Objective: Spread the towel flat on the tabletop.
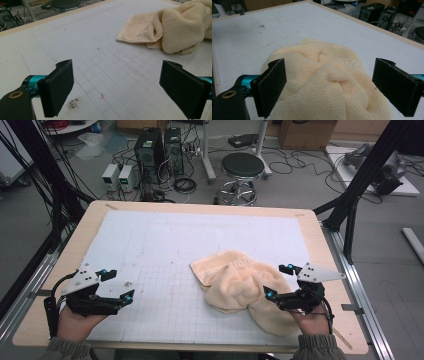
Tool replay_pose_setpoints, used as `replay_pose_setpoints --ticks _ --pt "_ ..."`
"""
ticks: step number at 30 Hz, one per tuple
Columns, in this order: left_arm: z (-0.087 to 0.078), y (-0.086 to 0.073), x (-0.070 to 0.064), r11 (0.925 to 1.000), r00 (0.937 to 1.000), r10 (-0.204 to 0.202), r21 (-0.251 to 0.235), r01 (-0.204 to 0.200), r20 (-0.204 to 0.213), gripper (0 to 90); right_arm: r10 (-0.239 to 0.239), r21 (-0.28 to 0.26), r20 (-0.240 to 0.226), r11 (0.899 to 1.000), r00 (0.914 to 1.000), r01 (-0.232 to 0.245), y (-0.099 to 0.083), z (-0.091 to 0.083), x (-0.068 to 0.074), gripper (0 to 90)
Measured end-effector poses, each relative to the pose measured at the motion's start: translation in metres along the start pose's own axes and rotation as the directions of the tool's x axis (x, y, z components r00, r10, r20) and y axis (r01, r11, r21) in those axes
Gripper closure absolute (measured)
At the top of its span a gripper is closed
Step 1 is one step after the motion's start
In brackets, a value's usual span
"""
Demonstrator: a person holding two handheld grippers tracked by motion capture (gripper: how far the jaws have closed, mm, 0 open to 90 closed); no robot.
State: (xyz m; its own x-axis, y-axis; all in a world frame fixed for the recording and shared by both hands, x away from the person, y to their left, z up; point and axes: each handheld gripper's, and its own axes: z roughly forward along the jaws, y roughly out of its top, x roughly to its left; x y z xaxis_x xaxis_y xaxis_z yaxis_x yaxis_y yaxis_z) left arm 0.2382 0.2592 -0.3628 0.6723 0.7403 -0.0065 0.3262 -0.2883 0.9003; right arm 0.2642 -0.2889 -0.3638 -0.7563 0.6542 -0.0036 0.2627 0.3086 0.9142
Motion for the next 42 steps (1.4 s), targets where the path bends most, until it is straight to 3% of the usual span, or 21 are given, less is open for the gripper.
replay_pose_setpoints --ticks 30,34,42 --pt "0.001 -0.001 0.000 1.0000 1.0000 0.005 0.001 -0.005 0.000 12.8 -0.007 0.017 0.007 1.000 0.9999 0.007 0.000 -0.005 -0.004 11.4" --pt "0.003 -0.001 0.000 1.0000 1.0000 0.004 0.003 -0.004 0.002 12.8 -0.007 0.033 -0.006 0.999 1.0000 0.007 -0.001 -0.003 -0.005 11.5" --pt "0.004 -0.002 0.000 0.9999 1.0000 0.007 0.007 -0.007 0.004 12.8 -0.015 0.115 -0.055 0.993 0.9983 0.022 -0.012 0.019 -0.002 11.7"
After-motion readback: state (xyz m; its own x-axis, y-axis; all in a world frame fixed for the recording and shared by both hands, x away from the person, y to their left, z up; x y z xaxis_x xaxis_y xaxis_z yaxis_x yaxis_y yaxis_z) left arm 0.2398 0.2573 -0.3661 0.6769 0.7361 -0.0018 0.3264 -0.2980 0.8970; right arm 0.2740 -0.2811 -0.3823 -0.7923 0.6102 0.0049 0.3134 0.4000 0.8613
